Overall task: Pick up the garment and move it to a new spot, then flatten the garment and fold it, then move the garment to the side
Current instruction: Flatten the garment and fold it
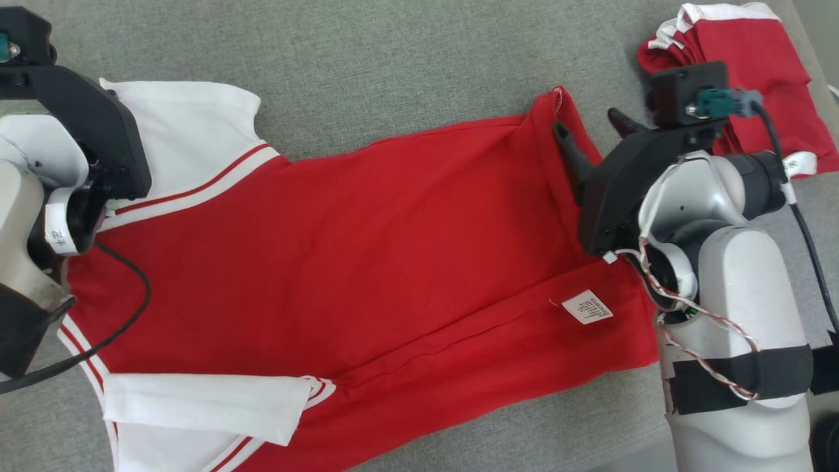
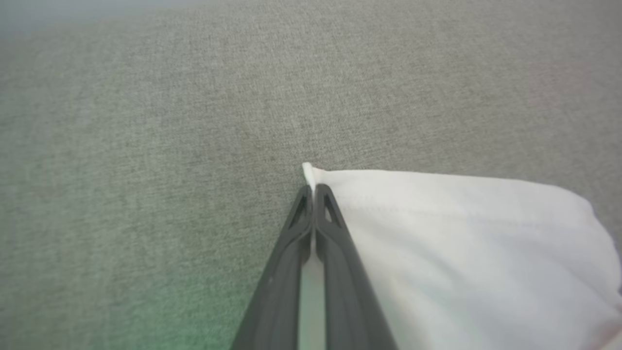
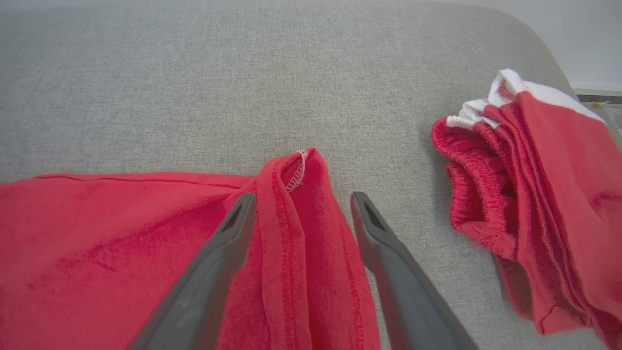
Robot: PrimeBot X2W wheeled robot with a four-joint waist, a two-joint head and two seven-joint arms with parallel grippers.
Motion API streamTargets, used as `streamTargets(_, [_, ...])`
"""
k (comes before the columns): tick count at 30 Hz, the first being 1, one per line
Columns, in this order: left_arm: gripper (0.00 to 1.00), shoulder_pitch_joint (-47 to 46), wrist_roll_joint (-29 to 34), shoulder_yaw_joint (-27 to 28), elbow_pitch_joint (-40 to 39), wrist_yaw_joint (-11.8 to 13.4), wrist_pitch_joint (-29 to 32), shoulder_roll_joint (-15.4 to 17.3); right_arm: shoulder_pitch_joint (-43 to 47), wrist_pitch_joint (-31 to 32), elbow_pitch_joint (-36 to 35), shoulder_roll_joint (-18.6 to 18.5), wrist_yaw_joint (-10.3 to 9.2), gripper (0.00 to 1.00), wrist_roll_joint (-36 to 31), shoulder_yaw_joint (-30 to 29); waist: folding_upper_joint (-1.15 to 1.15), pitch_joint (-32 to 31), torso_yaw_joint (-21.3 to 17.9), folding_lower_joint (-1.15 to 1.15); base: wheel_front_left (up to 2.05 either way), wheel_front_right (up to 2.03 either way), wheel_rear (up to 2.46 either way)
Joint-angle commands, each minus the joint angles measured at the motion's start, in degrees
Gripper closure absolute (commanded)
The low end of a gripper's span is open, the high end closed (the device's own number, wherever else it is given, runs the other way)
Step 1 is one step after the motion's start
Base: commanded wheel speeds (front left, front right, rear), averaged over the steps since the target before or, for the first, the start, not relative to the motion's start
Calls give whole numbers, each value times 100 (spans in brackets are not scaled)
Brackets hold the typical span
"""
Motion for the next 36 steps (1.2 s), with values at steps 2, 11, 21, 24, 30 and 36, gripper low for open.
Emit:
streamTargets(2, [100,257,-145,-25,11,-27,131,3,40,247,-122,23,-14,0,-122,119,0,1,23,0,0,0,0])
streamTargets(11, [100,157,-168,13,-248,-24,185,129,-542,487,19,22,-14,0,-1179,421,0,78,95,0,0,0,0])
streamTargets(21, [100,115,-155,-38,-312,9,176,43,-1293,390,1433,-52,-14,0,-1858,985,0,171,205,0,0,0,0])
streamTargets(24, [100,117,-161,-59,-304,-11,170,10,-1302,480,1576,-139,-14,0,-1914,1047,0,161,225,0,0,0,0])
streamTargets(30, [100,86,-179,-81,-311,-37,179,-18,-1206,499,1539,-439,-14,0,-1917,1053,0,122,231,0,0,0,0])
streamTargets(36, [100,-19,-159,-71,-352,-38,210,54,-1041,435,1399,-552,-14,0,-1811,921,0,171,193,0,0,0,0])
